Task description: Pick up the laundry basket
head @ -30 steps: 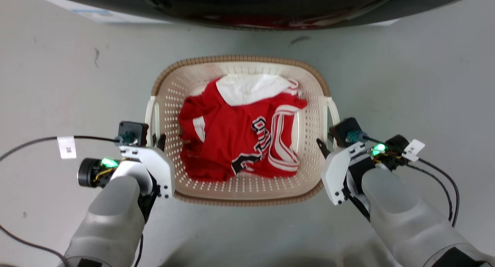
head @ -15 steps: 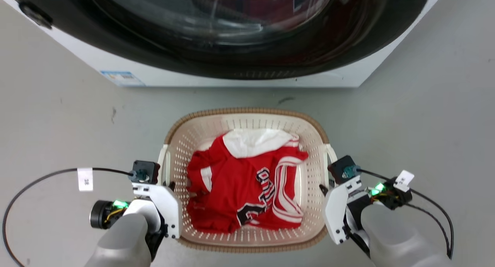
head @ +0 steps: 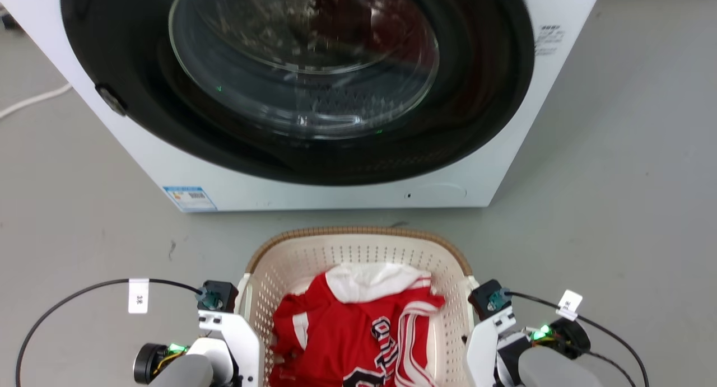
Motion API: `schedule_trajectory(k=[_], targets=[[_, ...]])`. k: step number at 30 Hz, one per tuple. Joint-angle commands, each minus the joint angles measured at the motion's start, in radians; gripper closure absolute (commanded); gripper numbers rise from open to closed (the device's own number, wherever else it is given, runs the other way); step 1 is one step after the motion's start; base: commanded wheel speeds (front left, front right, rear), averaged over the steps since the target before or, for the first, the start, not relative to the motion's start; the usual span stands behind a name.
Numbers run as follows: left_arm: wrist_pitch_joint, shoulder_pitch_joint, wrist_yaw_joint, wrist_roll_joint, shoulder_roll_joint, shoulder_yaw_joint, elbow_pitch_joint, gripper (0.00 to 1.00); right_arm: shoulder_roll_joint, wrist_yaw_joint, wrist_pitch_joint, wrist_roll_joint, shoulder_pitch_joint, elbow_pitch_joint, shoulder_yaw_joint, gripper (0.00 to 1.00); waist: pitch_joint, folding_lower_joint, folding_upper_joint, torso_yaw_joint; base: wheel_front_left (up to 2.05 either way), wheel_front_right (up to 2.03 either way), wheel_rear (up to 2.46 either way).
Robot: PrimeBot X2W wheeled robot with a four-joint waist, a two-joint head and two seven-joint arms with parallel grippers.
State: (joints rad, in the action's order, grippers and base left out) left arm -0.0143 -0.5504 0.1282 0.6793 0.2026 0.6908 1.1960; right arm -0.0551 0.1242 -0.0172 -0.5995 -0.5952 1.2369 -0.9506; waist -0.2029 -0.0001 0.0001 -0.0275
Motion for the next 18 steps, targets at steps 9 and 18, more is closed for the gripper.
schedule_trajectory(k=[9,18], targets=[[-0.11,0.062,0.003,0.086,0.029,0.097,-0.052,1.0,-0.002,0.012,-0.062,-0.077,0.064,-0.024,-0.075,1.0,0.164,0.0001,-0.0001,0.011,0.0,0.0,0.0],[-0.19,0.084,0.003,0.167,0.045,0.176,-0.092,1.0,-0.038,0.011,-0.1,-0.156,0.075,-0.051,-0.139,1.0,0.223,0.0001,-0.0001,0.008,0.0,0.0,0.0]])
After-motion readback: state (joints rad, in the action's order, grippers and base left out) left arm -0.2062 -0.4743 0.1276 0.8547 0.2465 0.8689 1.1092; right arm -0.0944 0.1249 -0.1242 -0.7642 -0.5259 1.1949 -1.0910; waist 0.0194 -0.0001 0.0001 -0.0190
